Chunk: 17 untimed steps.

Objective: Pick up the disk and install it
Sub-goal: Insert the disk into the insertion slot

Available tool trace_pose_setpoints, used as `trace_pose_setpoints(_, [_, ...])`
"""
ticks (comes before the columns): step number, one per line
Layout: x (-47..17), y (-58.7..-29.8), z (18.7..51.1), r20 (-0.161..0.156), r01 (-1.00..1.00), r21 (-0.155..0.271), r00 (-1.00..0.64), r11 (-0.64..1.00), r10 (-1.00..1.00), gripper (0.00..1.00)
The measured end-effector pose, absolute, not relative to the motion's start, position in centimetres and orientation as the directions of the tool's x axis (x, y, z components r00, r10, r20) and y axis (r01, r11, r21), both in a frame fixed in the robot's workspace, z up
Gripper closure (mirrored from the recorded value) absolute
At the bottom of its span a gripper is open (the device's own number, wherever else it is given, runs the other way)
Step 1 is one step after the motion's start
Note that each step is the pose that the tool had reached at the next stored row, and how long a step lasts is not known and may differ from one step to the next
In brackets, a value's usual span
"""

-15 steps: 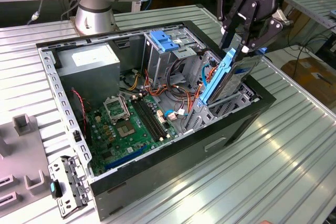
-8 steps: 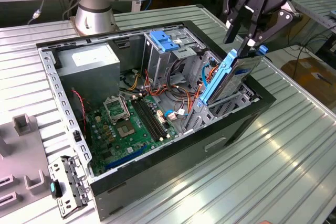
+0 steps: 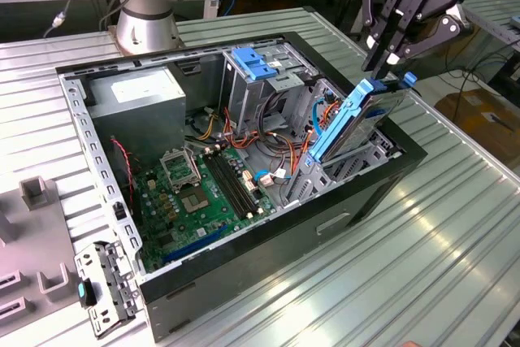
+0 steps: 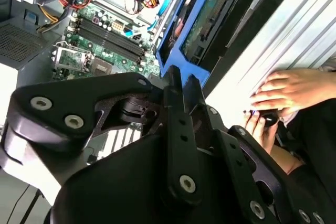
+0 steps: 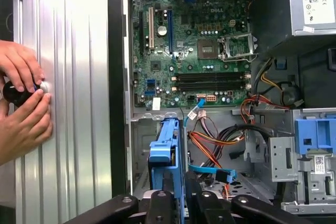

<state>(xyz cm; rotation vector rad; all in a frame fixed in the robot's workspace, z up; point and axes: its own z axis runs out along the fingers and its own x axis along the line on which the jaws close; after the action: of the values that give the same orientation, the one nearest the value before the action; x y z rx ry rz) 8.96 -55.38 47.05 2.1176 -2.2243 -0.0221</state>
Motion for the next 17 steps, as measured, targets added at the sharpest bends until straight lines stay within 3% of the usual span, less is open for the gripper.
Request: trace_pose_setpoints(17, [8.6, -55.5, 44.8, 0.032, -0.998, 0.058, -0.034, 0.036, -0.999, 0.76])
